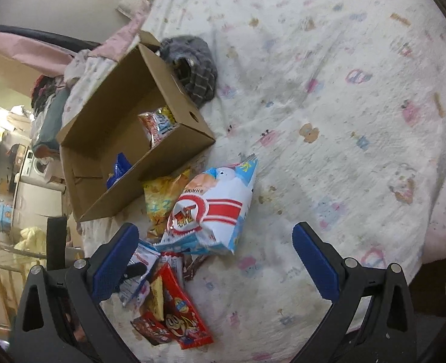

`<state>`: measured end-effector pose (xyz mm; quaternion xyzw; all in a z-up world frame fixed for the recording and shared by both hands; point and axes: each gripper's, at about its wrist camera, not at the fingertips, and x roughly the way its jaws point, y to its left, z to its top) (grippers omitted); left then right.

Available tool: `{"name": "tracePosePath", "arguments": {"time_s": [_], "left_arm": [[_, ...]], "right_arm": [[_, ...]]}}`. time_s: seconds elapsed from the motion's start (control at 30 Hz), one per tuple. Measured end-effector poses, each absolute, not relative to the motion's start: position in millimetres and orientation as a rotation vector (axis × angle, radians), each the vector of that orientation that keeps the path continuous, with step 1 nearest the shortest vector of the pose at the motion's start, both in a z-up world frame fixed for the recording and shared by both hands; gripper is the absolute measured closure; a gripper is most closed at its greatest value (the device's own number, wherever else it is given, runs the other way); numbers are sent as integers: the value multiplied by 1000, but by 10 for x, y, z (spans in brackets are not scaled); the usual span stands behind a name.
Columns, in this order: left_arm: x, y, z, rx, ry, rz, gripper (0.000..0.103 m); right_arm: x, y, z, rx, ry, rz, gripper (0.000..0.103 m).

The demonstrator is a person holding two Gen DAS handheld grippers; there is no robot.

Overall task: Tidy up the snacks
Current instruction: 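Grasp the white-and-blue printed bag with left tool while right tool grasps white shrimp-chip bag, then carry both held bags over the cardboard box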

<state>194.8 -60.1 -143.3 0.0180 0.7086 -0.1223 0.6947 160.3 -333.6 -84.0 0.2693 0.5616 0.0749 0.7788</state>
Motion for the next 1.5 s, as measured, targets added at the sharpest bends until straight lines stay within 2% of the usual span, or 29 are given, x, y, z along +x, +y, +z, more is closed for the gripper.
{"name": "tracePosePath", "arguments": {"time_s": [0.17,0.33,0.37,0.4,0.67,0.7,0.8,1.03,1.5], "left_arm": [[1944,-637,-1283,53,1541,-286,50],[1967,-461,-1078,-24,1475,-231,54],[1973,-425,-1050,-43,1465,-219,54],[1975,-400,-1021,-50,1451,-206,54],[2042,-102,-862,-67,1364,-147,54],[2038,-70,-877,-72,1364,-149,54],[1986,9,-877,-90,1354,-136,54],[1965,184,-811,-102,1335,-124,54],[1780,67,-860,-74,1318,-82,54]], "right_arm": [[1872,-3054,-1008,510,1316,188,0],[1987,-2911,-1235,513,1394,204,1],[1995,-2901,-1262,521,1397,203,9],[2007,-2895,-1286,523,1397,197,12],[2058,-2830,-1477,498,1431,196,27],[2049,-2840,-1468,504,1423,201,34],[2007,-2893,-1402,522,1385,211,41],[1898,-3170,-1110,604,1247,220,44],[1743,-3227,-823,598,1121,255,44]]}}
